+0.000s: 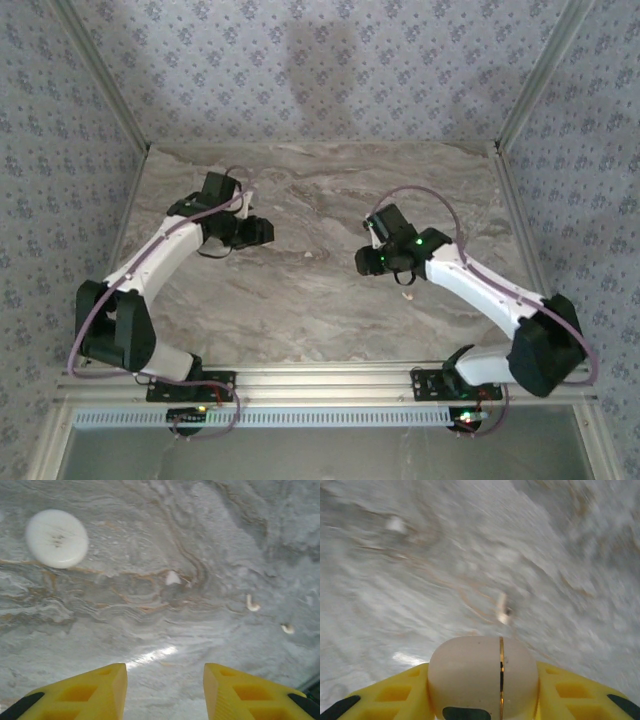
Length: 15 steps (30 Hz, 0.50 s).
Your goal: Insert the wireless bluetooth earbuds into the charging case
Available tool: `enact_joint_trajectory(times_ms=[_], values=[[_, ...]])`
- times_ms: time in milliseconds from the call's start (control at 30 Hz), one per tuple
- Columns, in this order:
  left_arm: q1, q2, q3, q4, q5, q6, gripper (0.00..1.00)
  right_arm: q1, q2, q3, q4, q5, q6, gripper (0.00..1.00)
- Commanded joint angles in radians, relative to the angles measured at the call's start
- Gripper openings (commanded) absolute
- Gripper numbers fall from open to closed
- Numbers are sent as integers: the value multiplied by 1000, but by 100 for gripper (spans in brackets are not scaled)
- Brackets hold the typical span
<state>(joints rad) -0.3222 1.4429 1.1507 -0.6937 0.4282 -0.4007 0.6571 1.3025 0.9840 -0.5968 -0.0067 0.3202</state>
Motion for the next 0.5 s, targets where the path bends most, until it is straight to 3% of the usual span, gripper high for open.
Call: enact_joint_trajectory(times_ms=[0,233,467], values=[[-10,-47,68,-101,119,20,44,71,-60,1,117,3,-169,39],[-72,-77,141,-134,275,43,43,182,-108,48,207,9,-328,37],[-157,-72,191,-154,340,62,43,290,-92,98,225,28,-466,37]])
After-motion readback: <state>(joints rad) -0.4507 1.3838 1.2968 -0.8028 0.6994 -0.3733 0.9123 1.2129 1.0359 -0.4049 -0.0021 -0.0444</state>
